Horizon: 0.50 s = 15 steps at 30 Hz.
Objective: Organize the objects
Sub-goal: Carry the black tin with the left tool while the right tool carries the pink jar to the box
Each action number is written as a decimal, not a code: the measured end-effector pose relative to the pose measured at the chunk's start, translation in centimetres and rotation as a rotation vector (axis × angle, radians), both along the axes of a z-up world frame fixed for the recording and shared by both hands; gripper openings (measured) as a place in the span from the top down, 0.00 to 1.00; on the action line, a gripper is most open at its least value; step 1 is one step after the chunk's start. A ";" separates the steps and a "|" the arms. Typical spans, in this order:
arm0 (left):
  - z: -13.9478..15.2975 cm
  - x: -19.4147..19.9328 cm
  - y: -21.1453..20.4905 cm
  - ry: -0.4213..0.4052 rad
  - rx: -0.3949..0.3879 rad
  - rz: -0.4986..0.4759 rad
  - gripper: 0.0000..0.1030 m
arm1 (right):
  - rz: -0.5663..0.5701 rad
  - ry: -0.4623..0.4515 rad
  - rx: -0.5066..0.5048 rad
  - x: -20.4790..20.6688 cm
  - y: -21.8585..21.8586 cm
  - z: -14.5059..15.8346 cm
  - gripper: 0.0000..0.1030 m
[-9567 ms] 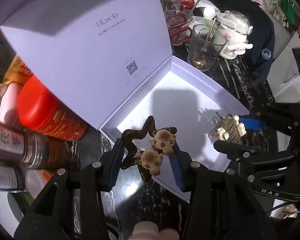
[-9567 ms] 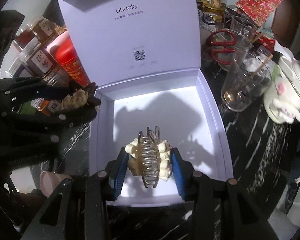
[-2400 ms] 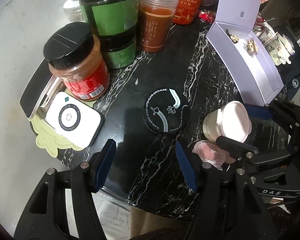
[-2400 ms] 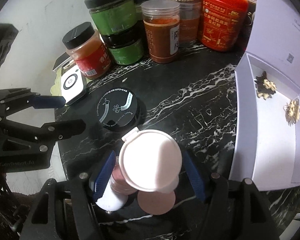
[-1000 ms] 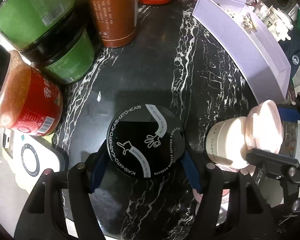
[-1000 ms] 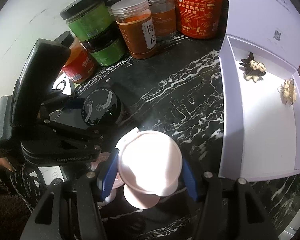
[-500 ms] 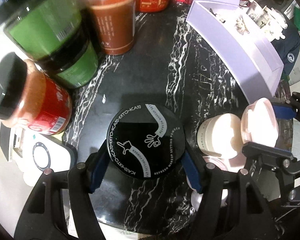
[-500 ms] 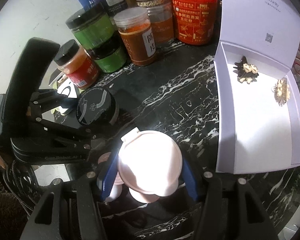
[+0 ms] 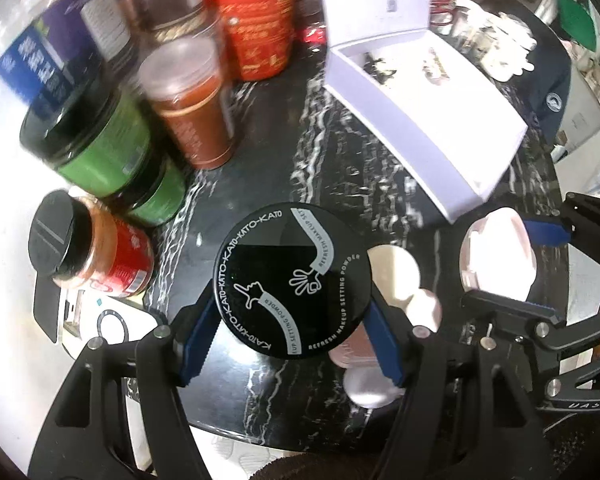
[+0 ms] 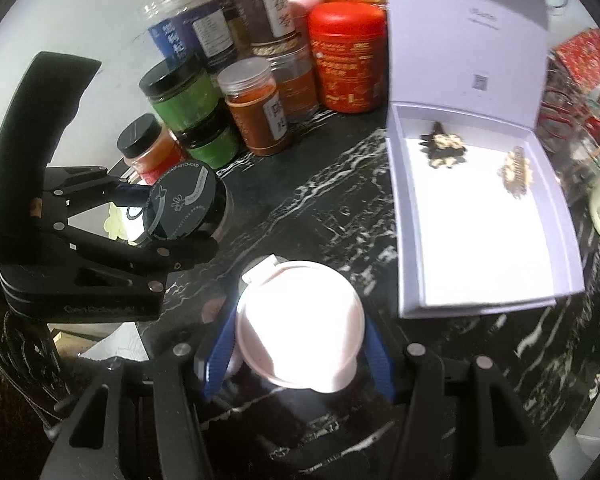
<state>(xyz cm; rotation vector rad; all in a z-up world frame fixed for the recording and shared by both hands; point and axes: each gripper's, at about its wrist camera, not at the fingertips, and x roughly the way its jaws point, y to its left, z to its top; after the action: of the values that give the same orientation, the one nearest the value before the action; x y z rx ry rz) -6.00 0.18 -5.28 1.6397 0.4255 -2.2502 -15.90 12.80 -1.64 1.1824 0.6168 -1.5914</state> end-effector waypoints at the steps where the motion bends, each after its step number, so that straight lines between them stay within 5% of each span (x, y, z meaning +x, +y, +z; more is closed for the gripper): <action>1: 0.5 -0.1 0.3 0.003 -0.004 -0.014 0.36 | -0.011 0.002 -0.002 -0.1 0.4 0.1 0.42; 15: 2.6 -5.0 6.0 0.032 -0.036 -0.232 0.36 | -0.213 0.017 -0.010 -1.7 6.7 1.3 0.42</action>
<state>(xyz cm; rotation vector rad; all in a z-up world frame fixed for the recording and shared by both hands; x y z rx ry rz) -11.00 6.23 -2.64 1.7147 0.2103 -2.4362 -17.64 19.55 -0.33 1.2611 0.5063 -1.7824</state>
